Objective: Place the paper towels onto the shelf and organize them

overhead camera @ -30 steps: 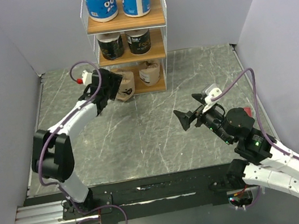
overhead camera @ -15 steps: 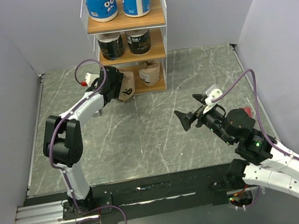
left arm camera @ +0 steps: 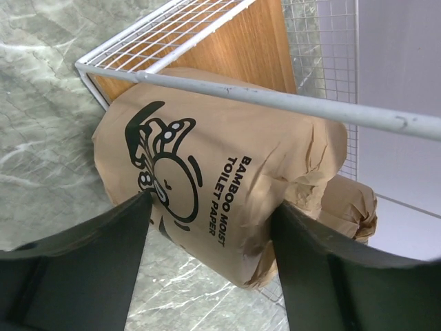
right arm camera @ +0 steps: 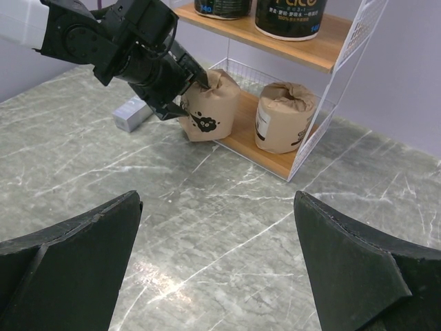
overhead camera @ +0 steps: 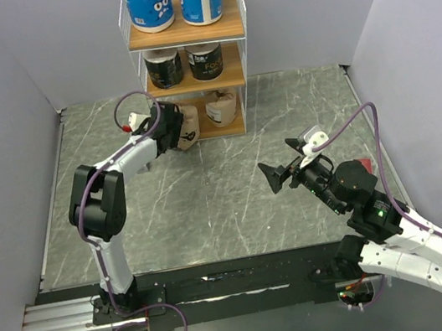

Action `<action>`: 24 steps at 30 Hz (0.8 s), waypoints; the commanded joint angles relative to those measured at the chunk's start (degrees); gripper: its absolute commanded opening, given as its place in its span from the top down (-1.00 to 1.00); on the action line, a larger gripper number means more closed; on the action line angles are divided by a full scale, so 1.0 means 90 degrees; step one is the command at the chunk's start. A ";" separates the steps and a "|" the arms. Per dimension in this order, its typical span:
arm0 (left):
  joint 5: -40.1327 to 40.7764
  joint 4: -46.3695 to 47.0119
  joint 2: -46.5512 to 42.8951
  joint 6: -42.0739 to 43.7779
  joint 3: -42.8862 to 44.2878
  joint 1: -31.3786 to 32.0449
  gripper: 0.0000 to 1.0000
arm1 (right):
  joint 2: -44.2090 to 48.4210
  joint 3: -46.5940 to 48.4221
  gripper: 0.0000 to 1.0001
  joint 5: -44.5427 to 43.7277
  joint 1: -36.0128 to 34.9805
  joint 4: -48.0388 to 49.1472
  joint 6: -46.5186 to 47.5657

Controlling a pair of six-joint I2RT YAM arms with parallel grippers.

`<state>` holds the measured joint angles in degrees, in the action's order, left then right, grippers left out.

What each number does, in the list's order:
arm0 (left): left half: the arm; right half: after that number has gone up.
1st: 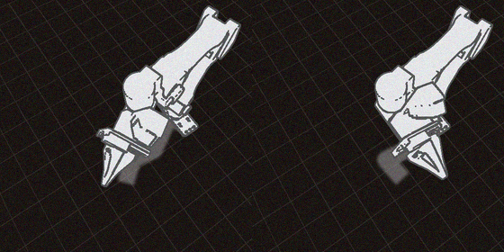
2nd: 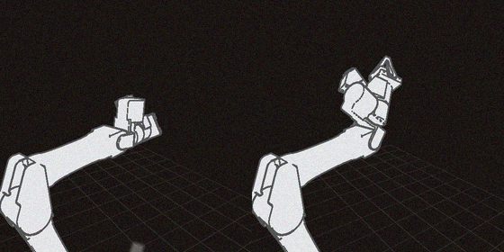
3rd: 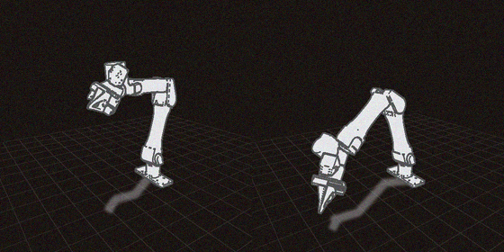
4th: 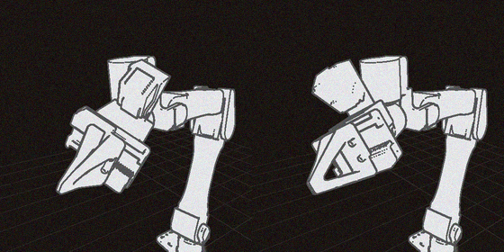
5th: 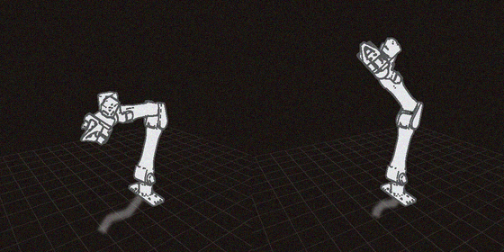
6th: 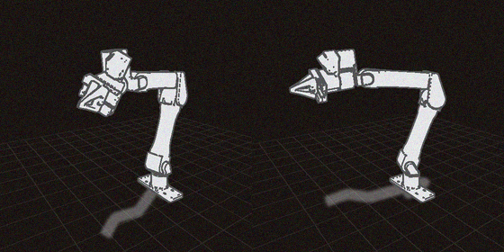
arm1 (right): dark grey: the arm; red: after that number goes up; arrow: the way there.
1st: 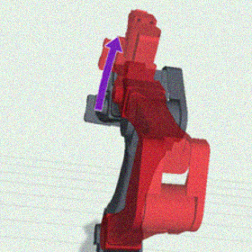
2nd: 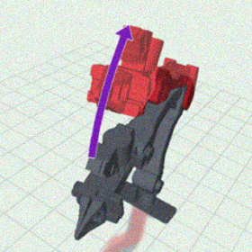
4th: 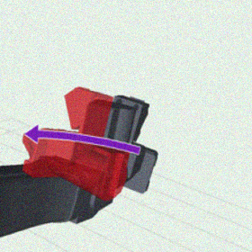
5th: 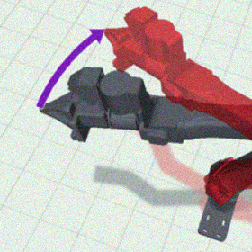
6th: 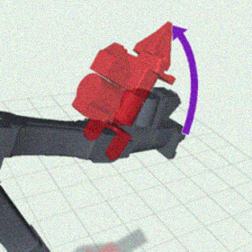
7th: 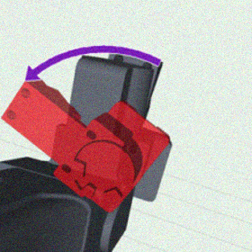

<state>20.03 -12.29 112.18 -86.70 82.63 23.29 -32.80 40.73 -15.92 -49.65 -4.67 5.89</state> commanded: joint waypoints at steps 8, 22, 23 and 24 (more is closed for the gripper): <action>0.0089 0.0243 -0.0228 -0.0152 -0.0187 0.0049 0.00 | 0.0080 -0.0004 -0.96 -0.0077 -0.0040 0.0265 0.0010; 0.0177 0.1112 -0.0668 0.0228 -0.0568 0.0196 0.11 | 0.0255 0.0015 -0.96 -0.0037 -0.0040 0.0138 -0.0078; 0.0186 0.1122 -0.0677 0.0277 -0.0549 0.0205 0.12 | 0.0255 0.0025 -0.96 -0.0028 -0.0040 0.0128 -0.0078; 0.0215 0.1132 -0.0706 0.0297 -0.0548 0.0215 0.12 | 0.0265 0.0045 -0.96 -0.0018 -0.0040 0.0109 -0.0088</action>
<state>20.86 -6.81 109.43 -85.27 77.69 24.36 -31.64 40.73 -16.03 -49.65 -4.78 5.63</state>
